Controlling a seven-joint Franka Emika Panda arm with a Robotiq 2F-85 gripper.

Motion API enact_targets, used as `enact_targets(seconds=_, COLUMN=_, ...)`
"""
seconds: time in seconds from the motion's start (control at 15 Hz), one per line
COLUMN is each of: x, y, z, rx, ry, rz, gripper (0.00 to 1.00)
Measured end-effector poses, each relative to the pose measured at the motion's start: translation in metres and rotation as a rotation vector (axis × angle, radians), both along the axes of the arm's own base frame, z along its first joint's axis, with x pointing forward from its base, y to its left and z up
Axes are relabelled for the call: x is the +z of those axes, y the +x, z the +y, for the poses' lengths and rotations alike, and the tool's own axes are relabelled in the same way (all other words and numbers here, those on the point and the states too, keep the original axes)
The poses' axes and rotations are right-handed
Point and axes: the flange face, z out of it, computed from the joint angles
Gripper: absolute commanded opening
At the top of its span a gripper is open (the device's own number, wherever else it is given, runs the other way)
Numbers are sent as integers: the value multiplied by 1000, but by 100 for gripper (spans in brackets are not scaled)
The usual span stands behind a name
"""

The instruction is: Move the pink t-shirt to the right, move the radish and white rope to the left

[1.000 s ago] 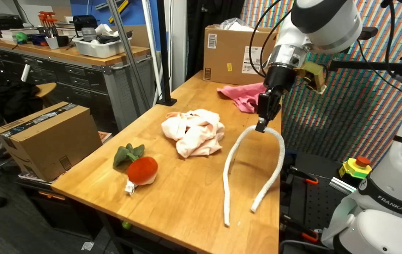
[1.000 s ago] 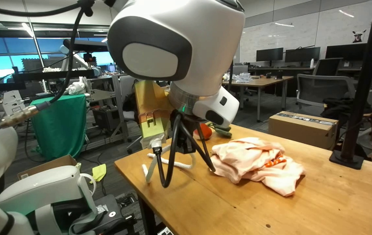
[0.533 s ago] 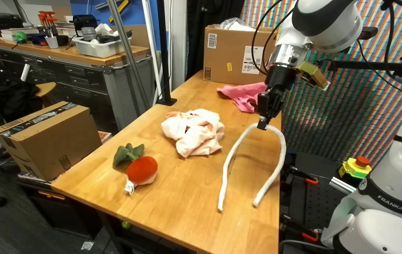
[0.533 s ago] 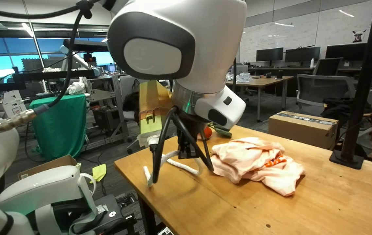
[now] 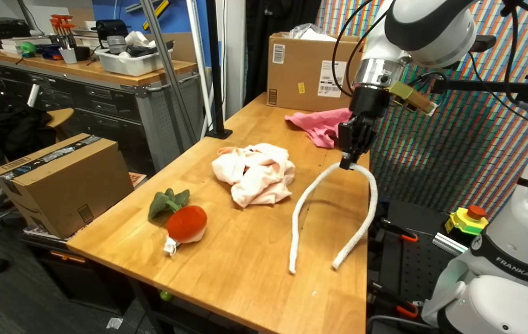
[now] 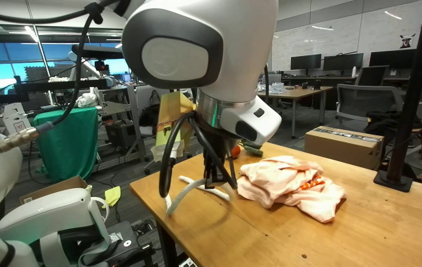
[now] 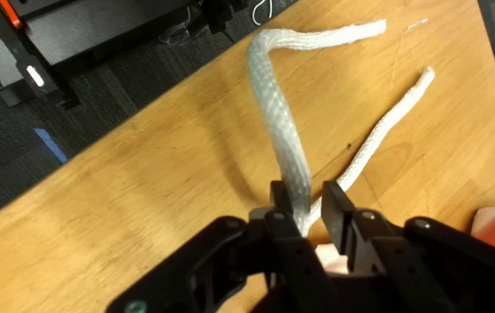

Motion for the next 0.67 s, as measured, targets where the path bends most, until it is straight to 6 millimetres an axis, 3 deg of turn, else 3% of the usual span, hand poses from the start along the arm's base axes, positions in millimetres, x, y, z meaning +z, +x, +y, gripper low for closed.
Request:
enact_targets(seconds=0.4, x=20, y=-8, z=-3, rx=-29, ry=-175, rz=33, gripper=100)
enact_targets(seconds=0.67, x=47, y=-25, z=10, rx=54, ry=-284, rz=129, gripper=100)
